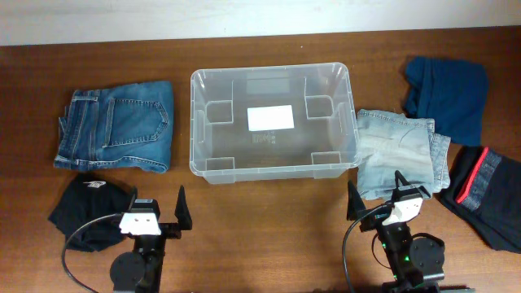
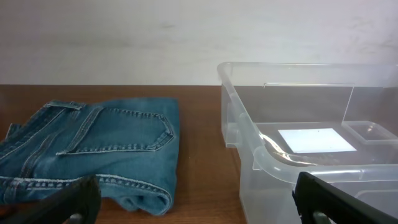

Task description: Pack container

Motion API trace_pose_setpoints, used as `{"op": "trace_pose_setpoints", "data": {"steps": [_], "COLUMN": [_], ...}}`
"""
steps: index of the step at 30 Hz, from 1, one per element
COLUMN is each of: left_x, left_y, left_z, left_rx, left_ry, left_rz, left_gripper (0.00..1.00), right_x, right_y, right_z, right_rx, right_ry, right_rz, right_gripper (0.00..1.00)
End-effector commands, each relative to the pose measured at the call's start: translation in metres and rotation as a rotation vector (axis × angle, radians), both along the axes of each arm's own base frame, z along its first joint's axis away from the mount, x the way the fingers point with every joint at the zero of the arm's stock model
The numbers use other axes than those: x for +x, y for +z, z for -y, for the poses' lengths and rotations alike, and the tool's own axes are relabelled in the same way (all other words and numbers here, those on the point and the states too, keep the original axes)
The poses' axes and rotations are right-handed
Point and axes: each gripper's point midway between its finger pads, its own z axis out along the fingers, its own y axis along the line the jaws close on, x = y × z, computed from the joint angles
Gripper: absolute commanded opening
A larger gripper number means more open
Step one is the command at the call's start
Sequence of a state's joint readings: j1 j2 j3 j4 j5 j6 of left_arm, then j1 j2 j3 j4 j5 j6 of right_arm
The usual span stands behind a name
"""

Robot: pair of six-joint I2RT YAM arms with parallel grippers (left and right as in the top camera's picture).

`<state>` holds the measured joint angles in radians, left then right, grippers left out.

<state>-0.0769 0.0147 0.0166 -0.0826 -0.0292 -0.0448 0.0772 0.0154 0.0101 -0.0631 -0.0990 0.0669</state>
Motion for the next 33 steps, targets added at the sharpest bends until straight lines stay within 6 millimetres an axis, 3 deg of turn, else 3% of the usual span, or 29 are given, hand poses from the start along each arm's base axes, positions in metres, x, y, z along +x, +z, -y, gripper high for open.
{"op": "trace_pose_setpoints", "data": {"steps": [1, 5, 10, 12, 16, 19, 21, 24, 27, 33], "left_x": [0.0, 0.0, 0.0, 0.0, 0.0, 0.0, 0.0, 0.0, 0.0, 0.0], "left_y": [-0.002, -0.002, -0.002, -0.002, -0.002, -0.002, -0.002, -0.002, -0.002, -0.002], "left_z": [0.0, 0.0, 0.0, 0.0, 0.0, 0.0, 0.0, 0.0, 0.0, 0.0], "left_rx": [0.015, 0.015, 0.015, 0.015, 0.015, 0.015, 0.015, 0.015, 0.015, 0.015], "left_ry": [-0.006, -0.005, -0.005, -0.005, -0.005, -0.005, -0.005, -0.005, -0.006, -0.005], "left_rz": [0.002, 0.002, 0.002, 0.002, 0.002, 0.002, 0.002, 0.002, 0.002, 0.002], "left_gripper": [0.99, 0.99, 0.99, 0.99, 0.99, 0.99, 0.99, 0.99, 0.99, 0.99], "right_x": [-0.001, -0.001, -0.002, -0.005, -0.019, -0.034, -0.041, -0.047, -0.046, -0.02], "right_y": [-0.001, -0.001, 0.023, 0.04, 0.099, 0.138, 0.152, 0.163, 0.168, 0.177], "right_z": [-0.003, -0.004, -0.005, -0.004, -0.001, 0.013, 0.026, 0.041, 0.041, 0.034], "right_rx": [-0.001, -0.001, 0.079, 0.081, 0.088, 0.096, 0.125, 0.174, 0.156, 0.106], "right_ry": [0.022, 0.027, 0.028, 0.03, 0.019, -0.052, -0.128, -0.211, -0.222, -0.21], "right_rz": [0.001, 0.002, 0.063, 0.098, 0.212, 0.253, 0.234, 0.168, 0.077, -0.182], "right_gripper": [0.99, 0.99, 0.99, 0.99, 0.98, 0.99, 0.99, 0.98, 0.99, 0.98]}}
